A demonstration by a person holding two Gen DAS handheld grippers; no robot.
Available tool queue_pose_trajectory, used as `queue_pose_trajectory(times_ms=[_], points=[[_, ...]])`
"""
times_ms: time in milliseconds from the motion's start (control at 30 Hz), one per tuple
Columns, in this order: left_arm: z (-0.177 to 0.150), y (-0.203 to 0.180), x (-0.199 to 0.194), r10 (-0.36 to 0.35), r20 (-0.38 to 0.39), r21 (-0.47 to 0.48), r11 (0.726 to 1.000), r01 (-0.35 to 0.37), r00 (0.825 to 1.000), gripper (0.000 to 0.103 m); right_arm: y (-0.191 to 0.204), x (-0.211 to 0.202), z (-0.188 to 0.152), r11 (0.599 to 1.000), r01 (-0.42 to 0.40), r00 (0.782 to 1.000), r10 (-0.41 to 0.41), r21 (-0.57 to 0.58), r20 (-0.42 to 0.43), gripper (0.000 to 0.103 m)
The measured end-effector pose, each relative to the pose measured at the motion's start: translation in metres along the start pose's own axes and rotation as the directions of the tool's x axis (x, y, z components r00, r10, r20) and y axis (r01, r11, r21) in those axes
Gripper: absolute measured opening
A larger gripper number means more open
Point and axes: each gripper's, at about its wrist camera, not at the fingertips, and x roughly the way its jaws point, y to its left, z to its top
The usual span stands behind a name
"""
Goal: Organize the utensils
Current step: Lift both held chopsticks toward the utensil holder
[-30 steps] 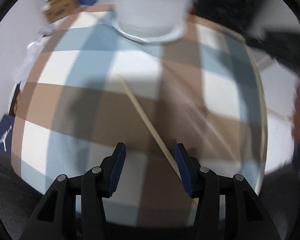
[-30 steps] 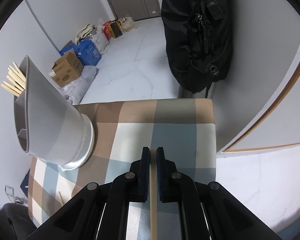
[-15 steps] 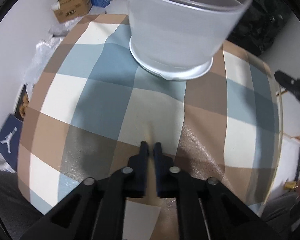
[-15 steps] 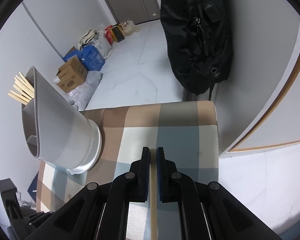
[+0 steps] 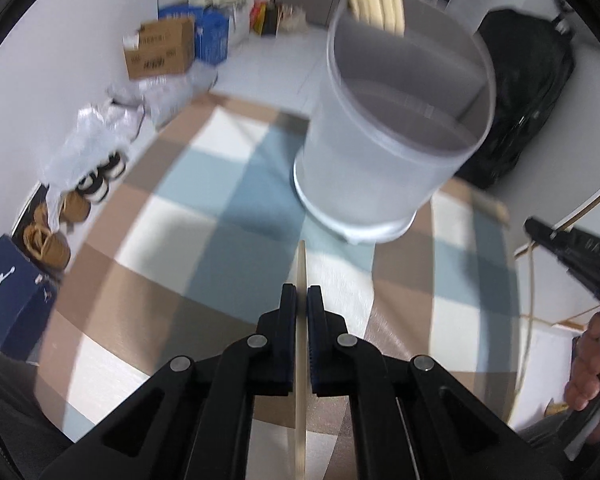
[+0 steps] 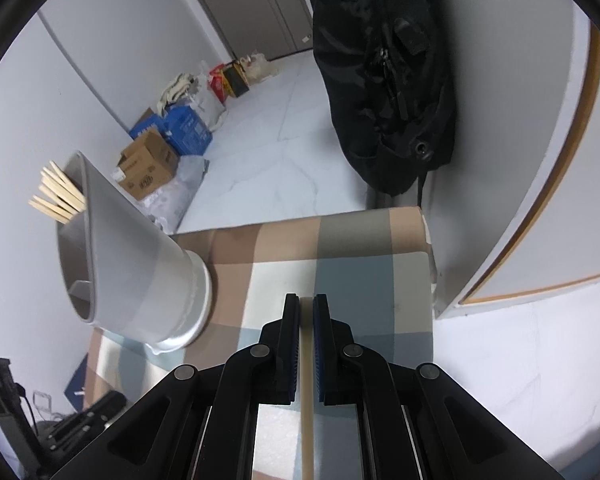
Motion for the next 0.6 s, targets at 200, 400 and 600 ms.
queue_pose_trajectory(times_ms=[200, 400, 600], points=[[0.006, 0.002, -0.039, -0.063, 0.163, 0.046, 0.997, 0.056, 0.985, 0.001, 0.018, -0.034, -0.004, 0.996, -0.073, 0.988, 0.078, -0.048, 0.130, 0.006], [0.017, -0.002, -0.061, -0.128, 0.247, 0.069, 0.991, 0.114, 0.961, 0.001, 0.043, -0.072, -0.009, 0.982, -0.150, 0.944, 0.176, -0.112, 0.279, 0.006], [0.041, -0.003, -0.091, -0.211, 0.327, 0.077, 0.977, 0.197, 0.921, 0.001, 0.064, -0.100, -0.006, 0.969, -0.211, 0.898, 0.244, -0.127, 0.367, 0.006]])
